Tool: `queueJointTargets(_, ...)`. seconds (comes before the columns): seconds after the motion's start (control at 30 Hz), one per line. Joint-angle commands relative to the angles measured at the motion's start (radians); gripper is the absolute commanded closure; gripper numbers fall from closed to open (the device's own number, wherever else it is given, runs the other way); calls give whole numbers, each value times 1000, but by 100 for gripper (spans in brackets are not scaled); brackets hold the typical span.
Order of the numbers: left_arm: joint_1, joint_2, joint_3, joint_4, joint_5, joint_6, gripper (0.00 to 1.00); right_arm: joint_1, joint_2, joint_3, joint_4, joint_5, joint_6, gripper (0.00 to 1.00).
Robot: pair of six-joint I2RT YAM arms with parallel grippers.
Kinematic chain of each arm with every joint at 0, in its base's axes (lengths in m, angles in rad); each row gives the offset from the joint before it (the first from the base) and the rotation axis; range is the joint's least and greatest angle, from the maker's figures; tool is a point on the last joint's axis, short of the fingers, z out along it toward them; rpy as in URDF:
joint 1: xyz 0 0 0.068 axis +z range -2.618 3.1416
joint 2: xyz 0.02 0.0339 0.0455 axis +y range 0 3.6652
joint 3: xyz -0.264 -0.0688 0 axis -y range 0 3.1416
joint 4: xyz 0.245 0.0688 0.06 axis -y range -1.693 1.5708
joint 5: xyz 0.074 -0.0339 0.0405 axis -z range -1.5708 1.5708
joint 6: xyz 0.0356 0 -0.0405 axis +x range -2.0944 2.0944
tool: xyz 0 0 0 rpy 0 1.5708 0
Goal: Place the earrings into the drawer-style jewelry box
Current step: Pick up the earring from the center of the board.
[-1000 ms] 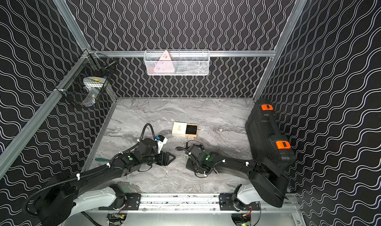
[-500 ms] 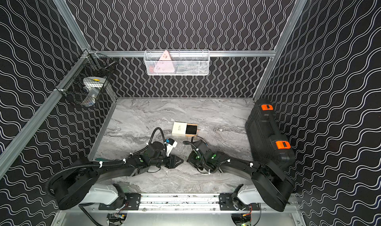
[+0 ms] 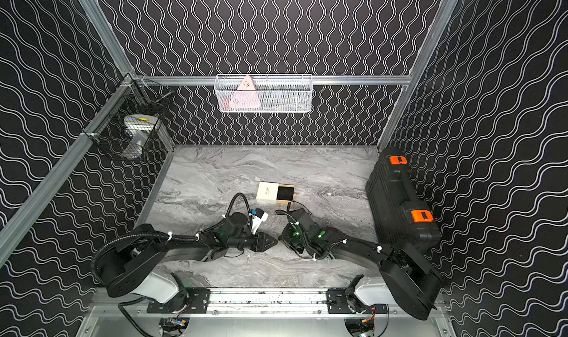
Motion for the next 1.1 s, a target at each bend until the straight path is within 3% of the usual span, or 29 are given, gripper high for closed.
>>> queueJointTargets(0.0, -1, 18, 4, 91, 29, -28, 63, -1, -11, 2, 13, 9, 21, 88)
queueJointTargets(0.33, -1, 28, 19, 90, 38, -9, 69, -2, -13, 1, 10, 0, 19, 89)
queueJointTargets(1.07, -1, 12, 27, 73, 46, 51, 98, -2, -15, 8, 6, -21, 7, 91)
